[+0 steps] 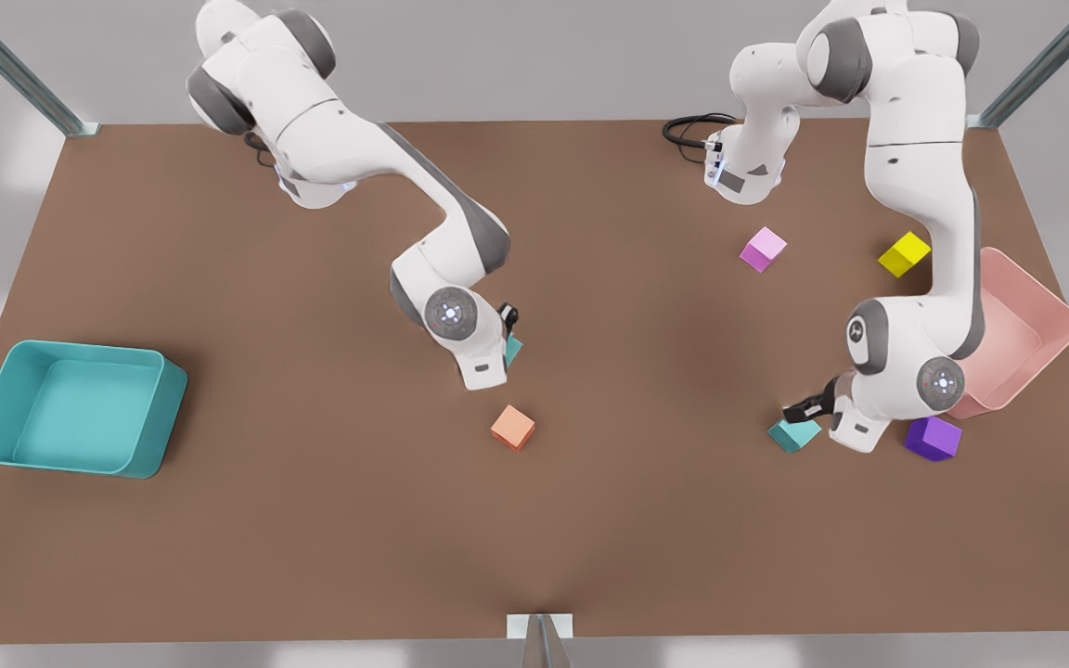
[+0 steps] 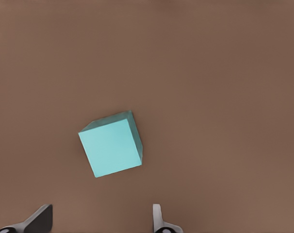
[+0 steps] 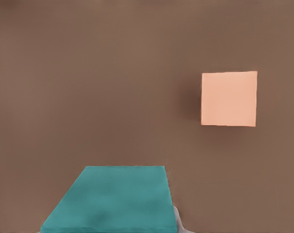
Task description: Stack the two blue cubes on top of each other
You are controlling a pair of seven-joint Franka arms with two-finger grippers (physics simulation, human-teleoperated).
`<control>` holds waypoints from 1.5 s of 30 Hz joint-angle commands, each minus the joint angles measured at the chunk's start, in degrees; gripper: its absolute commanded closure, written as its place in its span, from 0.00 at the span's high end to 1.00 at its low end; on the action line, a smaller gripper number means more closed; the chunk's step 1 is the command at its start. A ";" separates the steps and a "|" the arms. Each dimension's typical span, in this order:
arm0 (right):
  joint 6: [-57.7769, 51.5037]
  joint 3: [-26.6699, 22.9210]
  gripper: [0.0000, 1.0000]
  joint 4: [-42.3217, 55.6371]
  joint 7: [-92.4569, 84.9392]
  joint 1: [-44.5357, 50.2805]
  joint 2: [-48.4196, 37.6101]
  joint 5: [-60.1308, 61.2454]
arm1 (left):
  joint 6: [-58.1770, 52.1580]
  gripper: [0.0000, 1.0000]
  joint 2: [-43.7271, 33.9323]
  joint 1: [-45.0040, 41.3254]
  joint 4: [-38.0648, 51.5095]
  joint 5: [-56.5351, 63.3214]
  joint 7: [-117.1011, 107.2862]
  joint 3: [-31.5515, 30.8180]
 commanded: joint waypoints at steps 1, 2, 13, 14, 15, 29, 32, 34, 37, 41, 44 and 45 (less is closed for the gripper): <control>3.39 0.09 0.71 6.24 74.75 3.16 4.89 -0.02 | 10.22 1.00 1.05 0.45 -0.07 -0.32 -24.82 0.00; 9.44 0.09 0.71 6.95 79.75 4.48 6.73 -0.02 | 10.84 1.00 1.93 1.15 -0.07 -0.32 -26.04 0.00; 21.33 -0.09 1.00 18.64 90.76 8.00 19.74 -0.37 | 11.71 1.00 5.00 1.33 -0.16 -0.67 -31.94 -0.08; 21.33 -0.09 1.00 18.46 90.49 8.00 19.83 -0.46 | 11.71 1.00 5.35 1.33 -0.16 -0.67 -31.94 -0.08; 21.42 -0.09 1.00 18.55 90.41 8.17 20.71 -0.72 | 11.36 1.00 5.18 1.33 -0.42 -0.67 -31.85 -0.08; -20.95 -16.26 1.00 -15.46 15.61 -15.64 -29.48 -11.71 | 11.71 1.00 4.91 -0.08 -3.94 -1.90 -28.34 -0.26; -22.97 -16.44 1.00 -7.12 8.84 -17.75 -25.78 -8.11 | 13.47 1.00 6.50 -0.08 -3.76 -1.82 -28.34 -0.26; -24.46 -16.87 1.00 -6.94 9.02 -20.47 -26.22 -5.91 | 15.32 1.00 7.38 -0.08 -3.68 -1.73 -28.25 -0.26; -24.55 -16.87 1.00 -7.20 9.02 -23.03 -27.45 -4.06 | 16.19 1.00 8.78 -0.08 -3.68 -1.64 -28.07 -0.26; -24.64 -17.14 1.00 -6.85 8.58 -23.12 -27.45 -3.97 | 16.99 1.00 9.75 -0.08 -3.68 -1.55 -28.07 -0.35; -24.73 -17.23 1.00 -6.94 8.93 -23.12 -27.45 -3.97 | 16.99 1.00 9.75 -0.08 -3.24 -1.46 -28.07 -0.35; -24.90 -17.14 1.00 -6.94 9.19 -23.12 -27.45 -3.97 | 17.25 1.00 9.75 -0.08 -3.06 -1.46 -28.07 -0.52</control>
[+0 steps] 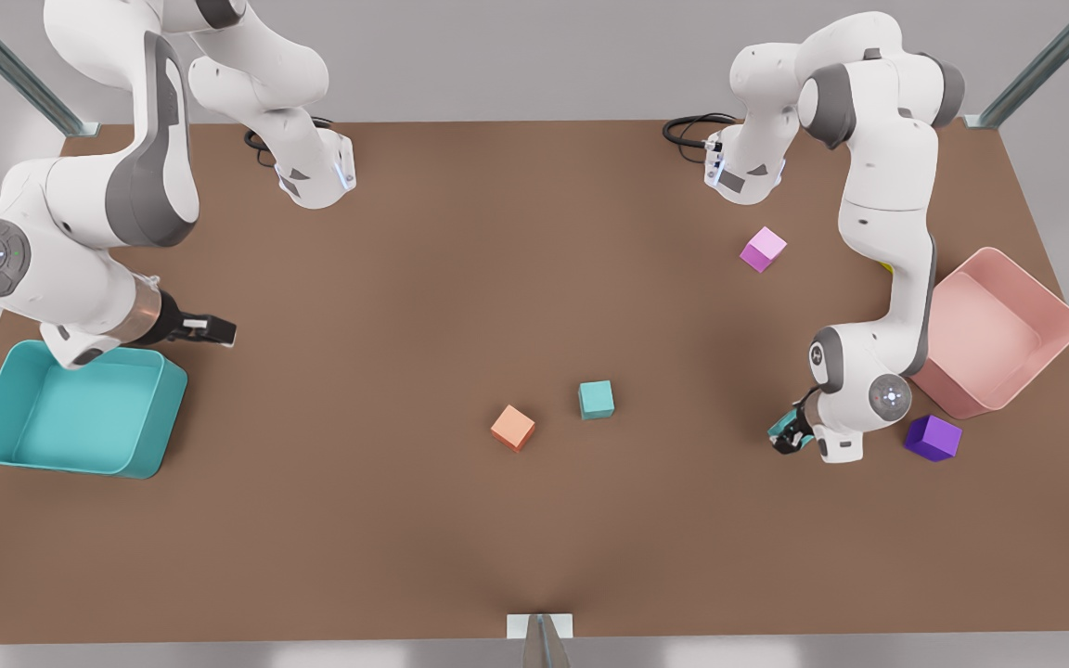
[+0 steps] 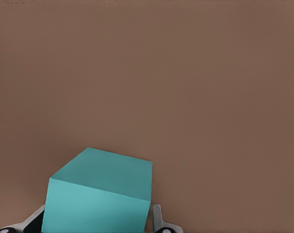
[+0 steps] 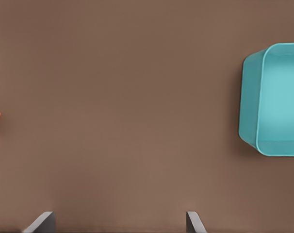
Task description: Stack the two blue cubes on top of each other
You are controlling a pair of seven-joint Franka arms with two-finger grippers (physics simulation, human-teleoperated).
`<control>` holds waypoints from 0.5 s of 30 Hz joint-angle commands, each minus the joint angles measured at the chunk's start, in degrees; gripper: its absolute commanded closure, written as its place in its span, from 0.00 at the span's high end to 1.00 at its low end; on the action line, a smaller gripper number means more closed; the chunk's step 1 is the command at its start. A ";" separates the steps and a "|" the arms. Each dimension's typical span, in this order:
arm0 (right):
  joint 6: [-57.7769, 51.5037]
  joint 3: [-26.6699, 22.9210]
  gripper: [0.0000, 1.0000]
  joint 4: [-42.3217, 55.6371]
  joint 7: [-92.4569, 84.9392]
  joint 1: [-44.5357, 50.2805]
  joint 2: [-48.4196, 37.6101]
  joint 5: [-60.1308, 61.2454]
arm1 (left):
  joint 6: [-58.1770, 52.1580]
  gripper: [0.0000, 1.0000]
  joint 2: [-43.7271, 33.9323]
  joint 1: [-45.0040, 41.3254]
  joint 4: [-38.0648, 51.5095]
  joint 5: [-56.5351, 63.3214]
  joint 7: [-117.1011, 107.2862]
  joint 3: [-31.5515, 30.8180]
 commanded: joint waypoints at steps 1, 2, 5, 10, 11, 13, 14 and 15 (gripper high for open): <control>-1.31 -0.10 1.00 0.04 -13.89 -0.09 -0.12 0.21 | 2.21 1.00 -0.05 0.00 0.24 0.13 -2.20 -0.06; -1.57 -0.19 1.00 0.12 -13.71 -0.09 -0.12 -0.22 | 2.21 1.00 -0.05 0.00 0.24 0.13 -2.20 -0.06; -6.06 -7.57 1.00 4.78 -14.77 0.00 -0.82 -3.73 | 2.21 0.77 -0.05 0.00 0.24 0.13 -0.62 -0.06; -1.22 -17.42 1.00 9.26 -12.83 -1.76 1.99 -10.61 | 2.04 0.68 -2.41 0.00 0.32 0.48 0.70 -1.73; -1.40 -16.54 1.00 9.35 -12.75 1.84 1.99 -8.15 | 1.07 0.67 -4.61 0.00 0.24 1.88 2.02 -3.05; -1.40 -16.36 1.00 9.27 -12.75 4.83 2.43 -1.28 | -0.69 0.67 -5.58 -0.09 0.24 2.50 5.97 -5.25; -1.40 -16.36 1.00 9.62 -12.66 5.18 2.35 2.57 | -2.62 0.67 -6.11 -2.98 0.24 2.59 6.94 -6.66; -1.57 -16.36 1.00 10.06 -12.66 5.89 2.43 4.26 | -6.92 0.68 -6.29 -7.82 0.41 2.85 3.87 -6.83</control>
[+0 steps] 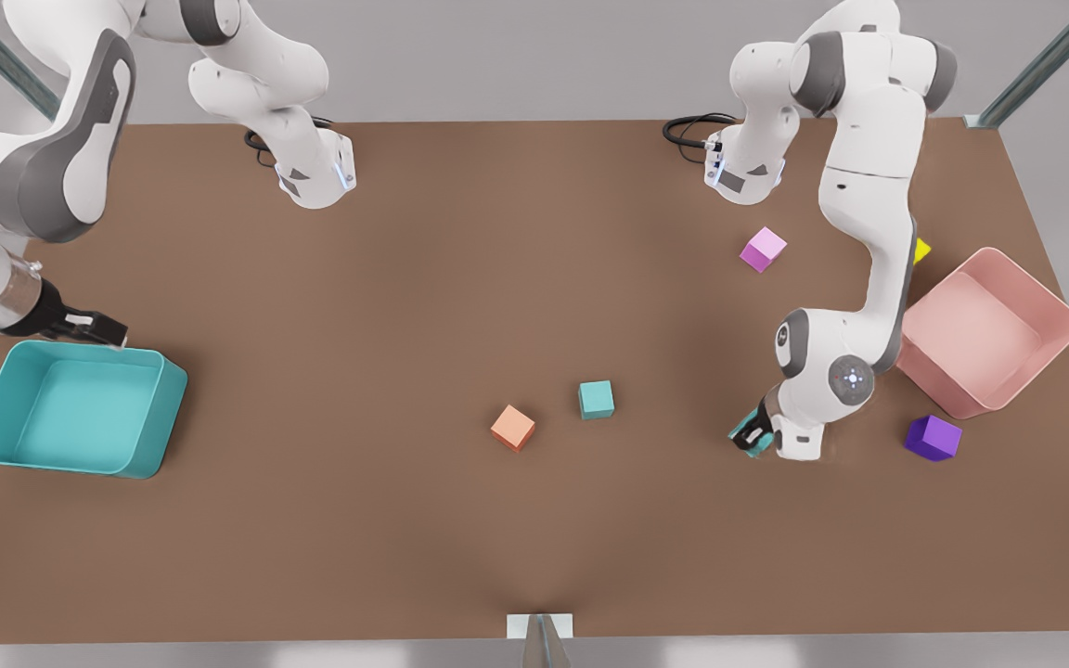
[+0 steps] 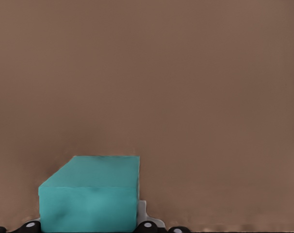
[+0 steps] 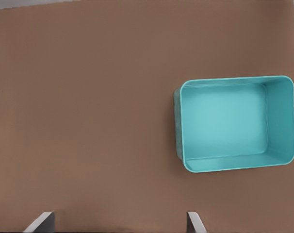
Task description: Stack the two blue cubes on top of each other
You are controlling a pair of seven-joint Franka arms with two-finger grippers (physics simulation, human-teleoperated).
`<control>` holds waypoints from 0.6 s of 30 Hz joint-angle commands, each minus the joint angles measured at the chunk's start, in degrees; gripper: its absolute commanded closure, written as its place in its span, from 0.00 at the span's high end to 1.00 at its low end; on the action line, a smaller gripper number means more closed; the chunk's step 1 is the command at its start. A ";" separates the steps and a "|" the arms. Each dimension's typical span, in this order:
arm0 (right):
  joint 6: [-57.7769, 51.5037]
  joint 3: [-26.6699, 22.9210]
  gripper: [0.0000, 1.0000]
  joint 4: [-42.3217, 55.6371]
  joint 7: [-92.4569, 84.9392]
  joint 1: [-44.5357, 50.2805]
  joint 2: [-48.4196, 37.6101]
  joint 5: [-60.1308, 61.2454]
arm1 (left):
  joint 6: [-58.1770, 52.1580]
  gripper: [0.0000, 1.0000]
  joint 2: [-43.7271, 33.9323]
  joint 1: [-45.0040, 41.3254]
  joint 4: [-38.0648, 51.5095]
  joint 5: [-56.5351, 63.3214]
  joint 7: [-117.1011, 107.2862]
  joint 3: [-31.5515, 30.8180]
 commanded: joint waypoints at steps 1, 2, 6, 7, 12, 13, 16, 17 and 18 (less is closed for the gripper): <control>-0.47 -0.14 1.00 0.17 -5.20 0.46 -0.11 5.86 | -6.99 0.68 -1.62 -3.91 0.09 0.55 2.40 -0.52; -2.75 -0.06 1.00 -0.27 -5.37 0.89 -0.46 5.69 | -10.59 0.68 -4.17 -4.09 0.09 0.55 2.40 -3.49; -6.80 0.12 1.00 -0.36 -5.20 4.85 -1.08 10.17 | -13.67 0.68 -5.76 -4.18 -0.08 0.73 -1.02 -14.14; -6.98 0.12 1.00 -0.53 -5.11 4.85 -1.43 10.26 | -12.97 0.68 -5.41 -5.24 0.01 1.51 -1.47 -14.32; -7.42 0.12 1.00 -1.15 -5.29 5.82 -0.82 12.19 | -1.81 0.68 -1.98 -6.38 0.09 3.19 -2.61 -14.75; -7.33 0.12 1.00 -0.97 -5.29 5.03 -0.64 12.28 | -0.93 0.68 -1.89 -6.38 0.09 3.10 -2.61 -14.93; -6.80 27.90 1.00 1.49 3.64 -14.51 -0.02 -0.70 | -0.49 0.69 -0.84 -6.47 0.09 3.19 -2.52 -15.11; -6.72 27.72 1.00 1.57 5.96 -14.48 0.06 -1.17 | 0.47 0.69 -0.75 -6.55 0.09 3.10 -2.52 -16.07; -7.15 27.72 1.00 1.49 6.05 -14.49 -0.11 -1.35 | 0.83 0.69 -0.57 -6.82 0.09 3.19 -2.43 -16.25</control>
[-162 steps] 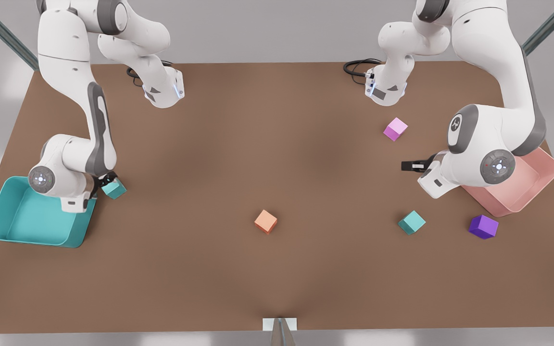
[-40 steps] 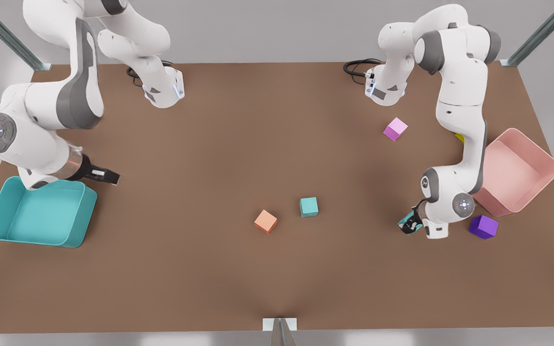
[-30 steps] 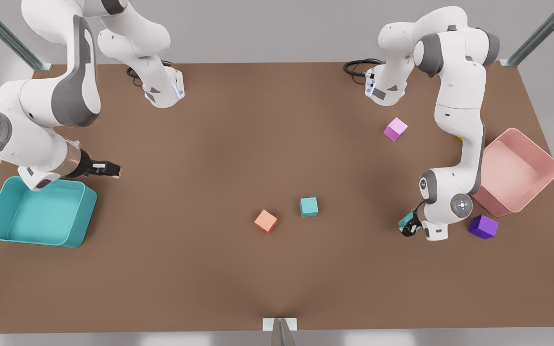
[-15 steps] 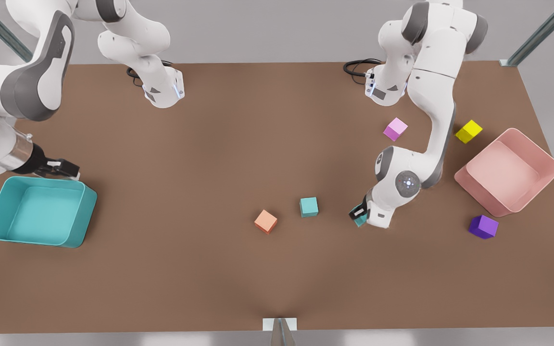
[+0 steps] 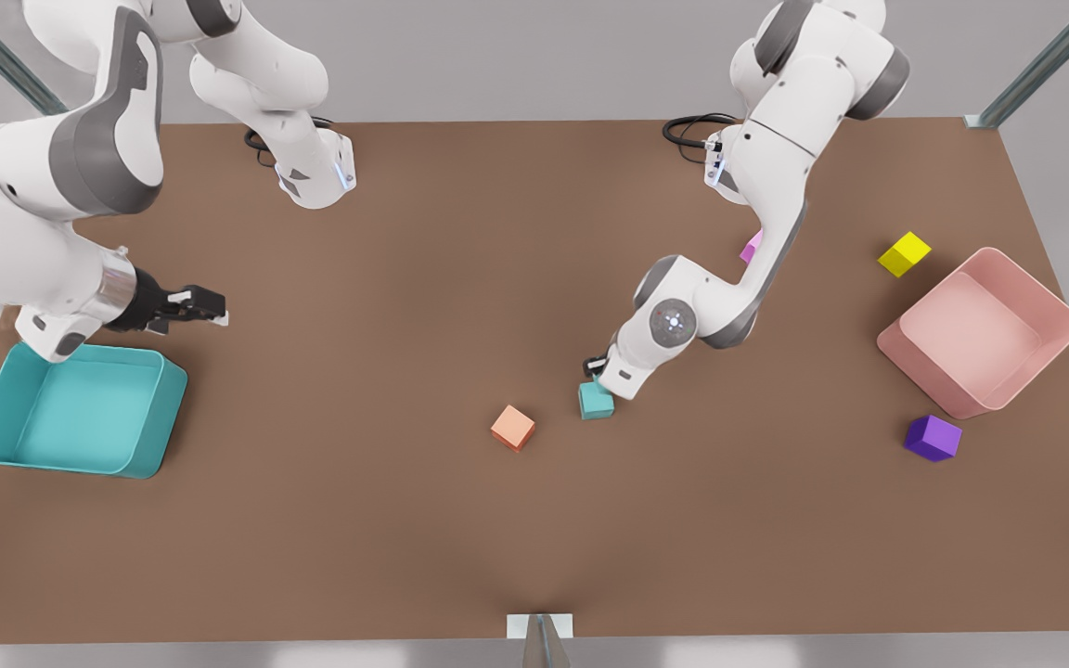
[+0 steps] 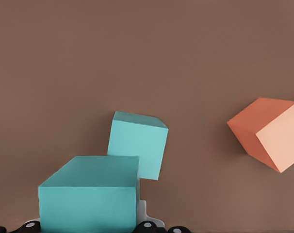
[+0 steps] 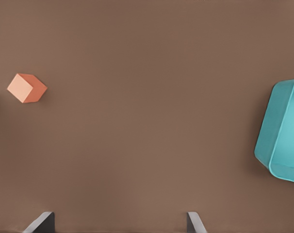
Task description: Stack the two blue cubes on top of each other
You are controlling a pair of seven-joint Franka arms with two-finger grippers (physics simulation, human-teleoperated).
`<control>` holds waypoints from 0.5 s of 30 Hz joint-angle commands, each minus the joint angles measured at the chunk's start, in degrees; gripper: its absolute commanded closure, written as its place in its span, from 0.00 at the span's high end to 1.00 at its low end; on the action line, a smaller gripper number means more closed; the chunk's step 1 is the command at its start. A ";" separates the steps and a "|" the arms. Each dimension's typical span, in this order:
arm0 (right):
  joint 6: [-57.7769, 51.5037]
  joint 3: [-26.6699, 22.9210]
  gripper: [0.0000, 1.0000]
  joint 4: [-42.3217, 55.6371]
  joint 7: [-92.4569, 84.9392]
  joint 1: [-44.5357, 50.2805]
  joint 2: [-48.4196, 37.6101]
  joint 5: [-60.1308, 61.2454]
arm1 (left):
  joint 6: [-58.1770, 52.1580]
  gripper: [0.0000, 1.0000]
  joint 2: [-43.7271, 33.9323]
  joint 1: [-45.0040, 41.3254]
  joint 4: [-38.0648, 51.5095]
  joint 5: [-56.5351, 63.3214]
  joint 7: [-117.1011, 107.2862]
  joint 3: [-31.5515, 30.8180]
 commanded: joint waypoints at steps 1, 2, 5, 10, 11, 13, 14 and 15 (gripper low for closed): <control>-0.72 0.96 1.00 -0.25 7.55 -0.36 -0.08 -4.57 | 3.68 0.69 0.16 -0.78 0.09 0.00 -0.98 -0.28; -0.63 1.14 1.00 -0.51 7.64 -0.10 0.27 -4.40 | 3.68 0.69 0.59 -0.96 0.87 0.43 -1.07 -0.28; -0.98 1.14 1.00 -1.74 7.55 -0.10 0.62 -0.44 | 3.68 0.69 2.79 -0.78 3.43 1.75 -1.07 -0.19; -0.90 0.96 1.00 -1.92 7.73 -0.27 0.36 -0.26 | 3.68 0.70 3.93 -0.96 4.66 1.75 -1.07 -0.19; -0.90 0.96 1.00 -2.01 7.73 -0.27 0.36 -0.26 | 3.76 0.71 4.20 -0.96 4.66 1.75 -1.07 -0.19; -0.90 0.96 1.00 -2.01 7.64 -0.27 0.27 -0.26 | 3.77 0.71 4.81 -0.87 5.53 2.37 -1.07 -0.19; -0.98 0.96 1.00 -2.09 7.64 -0.27 0.27 -0.26 | 3.85 0.71 5.16 -0.69 5.98 2.54 -1.07 -0.19; -0.90 0.96 1.00 -2.01 7.64 -0.27 0.27 -0.35 | 3.85 0.71 5.17 -0.69 6.07 2.54 -1.07 -0.19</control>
